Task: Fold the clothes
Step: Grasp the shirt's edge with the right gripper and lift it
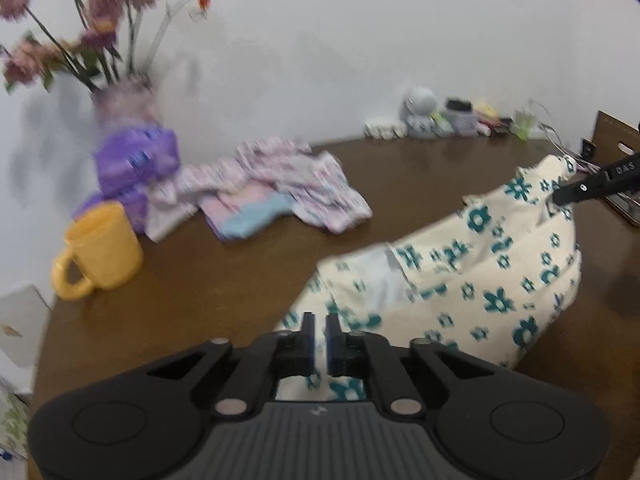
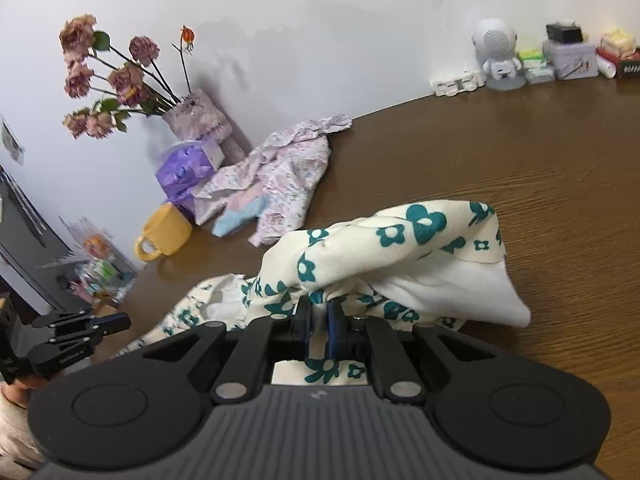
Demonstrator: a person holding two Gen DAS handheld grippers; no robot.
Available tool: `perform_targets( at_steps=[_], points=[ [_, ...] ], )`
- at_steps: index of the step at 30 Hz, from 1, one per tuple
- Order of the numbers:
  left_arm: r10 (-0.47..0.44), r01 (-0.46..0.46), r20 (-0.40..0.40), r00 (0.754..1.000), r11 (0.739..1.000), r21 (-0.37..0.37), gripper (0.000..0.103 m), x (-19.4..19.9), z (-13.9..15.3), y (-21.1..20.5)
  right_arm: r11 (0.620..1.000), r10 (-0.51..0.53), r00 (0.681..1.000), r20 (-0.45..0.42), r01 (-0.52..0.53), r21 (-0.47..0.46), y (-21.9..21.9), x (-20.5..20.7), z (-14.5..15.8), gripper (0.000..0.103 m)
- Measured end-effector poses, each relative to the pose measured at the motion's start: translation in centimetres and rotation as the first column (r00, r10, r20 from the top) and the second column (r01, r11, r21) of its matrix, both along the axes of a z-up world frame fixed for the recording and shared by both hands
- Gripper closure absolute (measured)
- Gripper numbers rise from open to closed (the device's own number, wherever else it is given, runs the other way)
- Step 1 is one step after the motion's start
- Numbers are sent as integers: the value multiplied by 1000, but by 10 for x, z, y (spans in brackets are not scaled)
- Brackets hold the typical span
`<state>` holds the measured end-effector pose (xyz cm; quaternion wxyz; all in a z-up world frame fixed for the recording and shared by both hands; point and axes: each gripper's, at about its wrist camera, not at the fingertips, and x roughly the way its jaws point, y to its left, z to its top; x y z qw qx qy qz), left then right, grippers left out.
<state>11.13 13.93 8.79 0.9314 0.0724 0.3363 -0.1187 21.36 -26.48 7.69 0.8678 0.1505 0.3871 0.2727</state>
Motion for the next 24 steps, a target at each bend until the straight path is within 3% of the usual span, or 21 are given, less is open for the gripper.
perform_targets(
  at_steps=[3, 5, 7, 9, 10, 12, 14, 18, 24],
  points=[
    [-2, 2, -52, 999, 1000, -16, 87, 8, -12, -2, 1000, -7, 1000, -26, 6, -22, 2, -2, -11, 96],
    [-8, 6, -85, 996, 1000, -21, 70, 18, -18, -2, 1000, -8, 999, -33, 7, -29, 3, -3, -16, 96],
    [-25, 22, -121, 992, 999, -30, 60, 30, -24, -2, 999, -8, 999, -34, 7, -32, 2, -4, -18, 96],
    [-47, 43, -155, 987, 999, -28, 58, 41, -30, -3, 999, -7, 999, -32, 5, -40, 2, -4, -19, 96],
    [-57, 55, -168, 984, 998, -20, 59, 44, -33, -5, 999, -6, 999, -33, 4, -46, 2, -4, -20, 96],
    [-75, 78, -196, 978, 997, 8, 87, 49, -38, -8, 999, -6, 999, -36, 4, -53, 2, -4, -22, 96],
    [-89, 98, -197, 976, 995, 34, 102, 49, -38, -11, 998, -8, 999, -42, 6, -55, 2, -3, -22, 96],
    [-104, 115, -114, 988, 988, 99, 102, 29, -21, -19, 999, -12, 999, -50, 10, -37, -2, -6, -19, 96],
    [-96, 95, 1, 995, 986, 138, 103, -16, 1, -25, 999, 2, 998, -55, -4, -33, -10, -24, -10, 96]
  ],
)
